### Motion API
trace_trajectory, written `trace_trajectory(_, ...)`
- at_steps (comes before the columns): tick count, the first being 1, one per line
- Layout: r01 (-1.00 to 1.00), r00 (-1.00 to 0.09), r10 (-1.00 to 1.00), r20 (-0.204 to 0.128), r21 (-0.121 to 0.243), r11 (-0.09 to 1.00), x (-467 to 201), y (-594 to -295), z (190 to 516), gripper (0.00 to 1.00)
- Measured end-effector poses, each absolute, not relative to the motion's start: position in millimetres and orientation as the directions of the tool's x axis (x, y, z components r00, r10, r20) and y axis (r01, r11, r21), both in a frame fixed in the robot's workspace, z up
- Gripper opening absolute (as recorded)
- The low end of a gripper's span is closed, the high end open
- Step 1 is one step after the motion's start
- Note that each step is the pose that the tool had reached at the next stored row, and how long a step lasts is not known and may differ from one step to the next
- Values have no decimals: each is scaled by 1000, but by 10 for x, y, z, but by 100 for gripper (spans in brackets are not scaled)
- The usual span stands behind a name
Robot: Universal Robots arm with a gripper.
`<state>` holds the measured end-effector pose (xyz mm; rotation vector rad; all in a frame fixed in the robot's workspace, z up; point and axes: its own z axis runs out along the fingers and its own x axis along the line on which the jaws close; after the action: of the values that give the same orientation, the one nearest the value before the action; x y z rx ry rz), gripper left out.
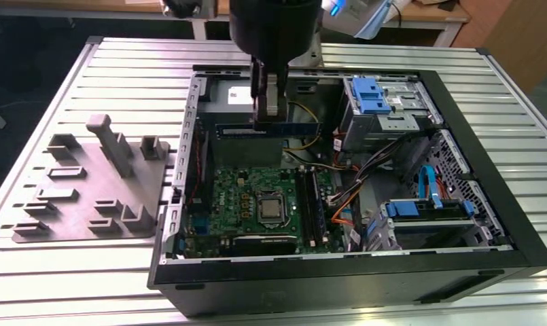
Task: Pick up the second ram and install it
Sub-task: 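Pick up the second ram and move it above second insertion slot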
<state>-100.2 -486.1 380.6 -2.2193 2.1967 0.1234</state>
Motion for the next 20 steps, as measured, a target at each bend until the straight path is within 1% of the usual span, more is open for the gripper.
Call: trace_trajectory(20, -999, 9, -998, -68, 44, -12, -951, -4861, 3424, 11)
